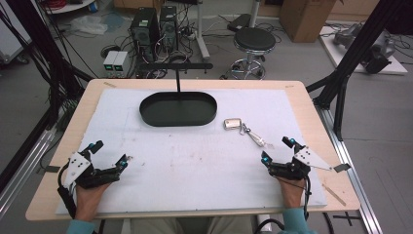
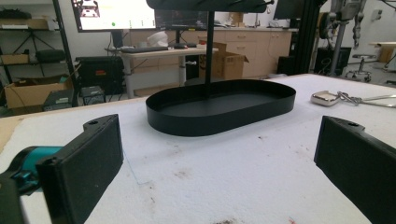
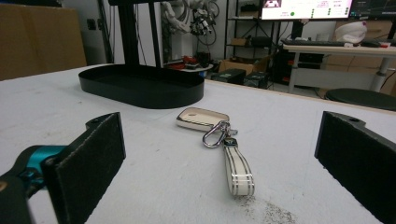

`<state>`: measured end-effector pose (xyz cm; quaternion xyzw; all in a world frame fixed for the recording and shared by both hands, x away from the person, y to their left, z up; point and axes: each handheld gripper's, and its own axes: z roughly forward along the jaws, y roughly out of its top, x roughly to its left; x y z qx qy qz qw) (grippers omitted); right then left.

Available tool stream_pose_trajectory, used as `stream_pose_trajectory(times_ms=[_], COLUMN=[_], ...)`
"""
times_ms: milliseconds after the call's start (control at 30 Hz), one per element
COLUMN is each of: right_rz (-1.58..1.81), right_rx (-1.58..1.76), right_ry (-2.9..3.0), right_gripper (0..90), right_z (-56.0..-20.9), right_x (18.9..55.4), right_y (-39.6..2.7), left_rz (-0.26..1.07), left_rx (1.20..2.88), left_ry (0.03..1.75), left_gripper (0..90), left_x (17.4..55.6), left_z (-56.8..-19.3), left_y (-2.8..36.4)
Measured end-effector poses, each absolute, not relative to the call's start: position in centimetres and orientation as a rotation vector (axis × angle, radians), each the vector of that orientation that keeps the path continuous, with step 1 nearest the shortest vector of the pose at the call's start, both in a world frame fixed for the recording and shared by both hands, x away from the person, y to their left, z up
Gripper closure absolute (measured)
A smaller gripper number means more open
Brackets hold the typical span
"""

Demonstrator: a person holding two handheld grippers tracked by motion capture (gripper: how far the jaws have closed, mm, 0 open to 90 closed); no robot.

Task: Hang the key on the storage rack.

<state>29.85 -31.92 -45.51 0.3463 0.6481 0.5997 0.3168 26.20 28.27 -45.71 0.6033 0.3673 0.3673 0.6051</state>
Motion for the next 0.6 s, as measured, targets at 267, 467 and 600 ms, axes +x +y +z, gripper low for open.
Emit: stream_pose_trajectory(times_ms=[267, 467, 600], right_rz=[1.542, 1.507, 1.472], right_rx=[0.913, 0.901, 0.903], right_ry=[1.752, 1.791, 1.829], right_gripper=[1.0, 1.0, 1.1], right_z=[-45.2, -43.6, -41.8], right_x=[30.1, 30.5, 31.2], right_y=[-31.8, -32.0, -32.4], left_rz=[0.84, 0.842, 0.844], left_rx=[1.398, 1.395, 1.39], left_ry=[0.863, 0.88, 0.89], left_gripper=[1.7, 1.7, 1.7], left_x=[26.4, 26.4, 26.4], left_z=[-45.7, -45.6, -45.6], left_y=[28.3, 28.3, 28.3])
